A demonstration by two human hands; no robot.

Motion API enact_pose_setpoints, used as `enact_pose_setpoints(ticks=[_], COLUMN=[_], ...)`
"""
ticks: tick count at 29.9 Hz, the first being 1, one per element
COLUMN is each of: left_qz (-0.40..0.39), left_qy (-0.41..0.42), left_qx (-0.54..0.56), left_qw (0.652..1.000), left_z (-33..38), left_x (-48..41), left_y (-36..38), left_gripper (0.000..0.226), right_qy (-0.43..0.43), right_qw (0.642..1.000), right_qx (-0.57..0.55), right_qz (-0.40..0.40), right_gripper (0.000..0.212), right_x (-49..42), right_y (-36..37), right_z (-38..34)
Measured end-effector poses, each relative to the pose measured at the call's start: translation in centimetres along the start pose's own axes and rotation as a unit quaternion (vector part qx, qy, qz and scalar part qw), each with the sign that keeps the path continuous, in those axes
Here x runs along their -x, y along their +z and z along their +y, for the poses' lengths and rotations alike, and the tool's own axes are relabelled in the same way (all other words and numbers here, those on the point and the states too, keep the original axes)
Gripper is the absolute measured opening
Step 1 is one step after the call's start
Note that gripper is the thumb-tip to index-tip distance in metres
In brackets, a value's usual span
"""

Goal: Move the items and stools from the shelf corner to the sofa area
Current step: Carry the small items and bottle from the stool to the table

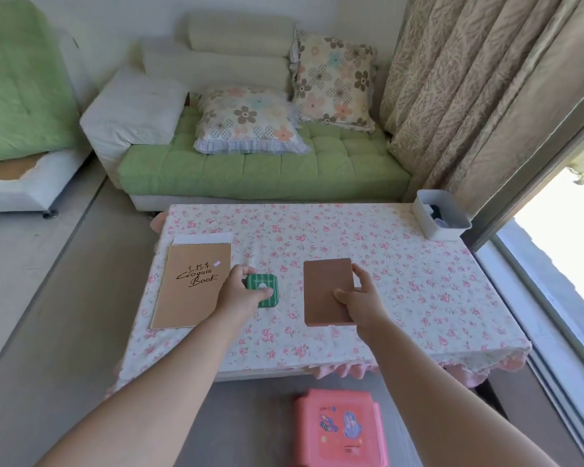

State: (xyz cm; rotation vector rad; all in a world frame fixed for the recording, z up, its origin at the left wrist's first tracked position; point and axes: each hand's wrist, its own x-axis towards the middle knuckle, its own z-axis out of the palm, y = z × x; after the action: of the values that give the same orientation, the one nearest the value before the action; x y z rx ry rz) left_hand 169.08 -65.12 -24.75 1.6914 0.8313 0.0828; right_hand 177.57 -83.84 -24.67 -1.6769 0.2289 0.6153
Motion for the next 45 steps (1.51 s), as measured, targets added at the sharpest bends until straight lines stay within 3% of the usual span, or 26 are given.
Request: enact_pose_setpoints(ticks=[10,22,31,45], left_qz=[0.067,0.018,-0.002,-0.032], left_qy=[-0.049,-0.123,-0.187,-0.179], left_qx=[0.037,0.018,-0.008,-0.089], left_qw=[0.996,0.992,0.982,0.979], left_z=[2.6,-0.6,-6.1,-13.7], left_x=[-8.7,-22.3,-34.9,-42.2], left_y=[3.8,5.4,5.6,9.9], left_gripper=[0.033,0.036,0.037,0.041], right_qy=[0.02,0.081,0.143,0.197], right_qw=[0.996,0.991,0.979,0.966], right_qx=[0.052,0.1,0.148,0.168], right_qz=[-0.064,-0.035,-0.006,0.008], right_gripper=[0.068,0.067,0.067,0.069], right_x=[-11.7,-23.2,-33.8,-42.1], right_y=[0.3,4.5,11.3,13.6], right_z=[-4.3,-3.7,-0.2,6.4])
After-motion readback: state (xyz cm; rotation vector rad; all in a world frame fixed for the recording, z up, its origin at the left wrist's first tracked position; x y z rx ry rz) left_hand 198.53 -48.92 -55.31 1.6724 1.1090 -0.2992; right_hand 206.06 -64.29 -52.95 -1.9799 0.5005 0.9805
